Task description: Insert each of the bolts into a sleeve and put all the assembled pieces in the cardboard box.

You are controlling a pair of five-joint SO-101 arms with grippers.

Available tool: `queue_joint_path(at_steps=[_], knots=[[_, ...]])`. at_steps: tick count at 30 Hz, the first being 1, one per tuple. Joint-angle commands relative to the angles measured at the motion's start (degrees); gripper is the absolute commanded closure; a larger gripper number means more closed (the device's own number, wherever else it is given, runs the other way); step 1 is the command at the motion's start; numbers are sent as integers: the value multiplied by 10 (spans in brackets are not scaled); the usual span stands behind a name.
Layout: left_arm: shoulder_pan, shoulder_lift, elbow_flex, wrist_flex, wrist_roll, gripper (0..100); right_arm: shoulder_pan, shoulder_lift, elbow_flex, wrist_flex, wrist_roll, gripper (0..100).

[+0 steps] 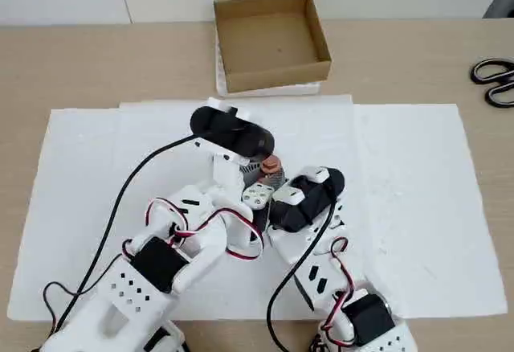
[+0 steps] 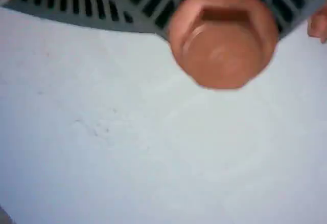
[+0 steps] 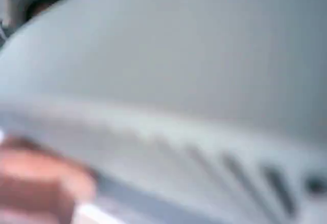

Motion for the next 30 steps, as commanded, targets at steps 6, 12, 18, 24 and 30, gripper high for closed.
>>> queue_joint_path(at_steps=[6,12,18,24,30], knots=[[5,-12,-3,27,-3,785,-1,-6,-3,-17,-4,995],[1,-13,-7,72,-38,732,0,-6,-3,-17,-4,995],[-50,-14,-8,113,-165,731,0,-6,-3,-17,-4,995],[-84,-14,-55,168,-193,729,0,-5,-3,-17,-4,995],[-116,-14,-83,183,-193,729,22,-5,-3,-17,-4,995]])
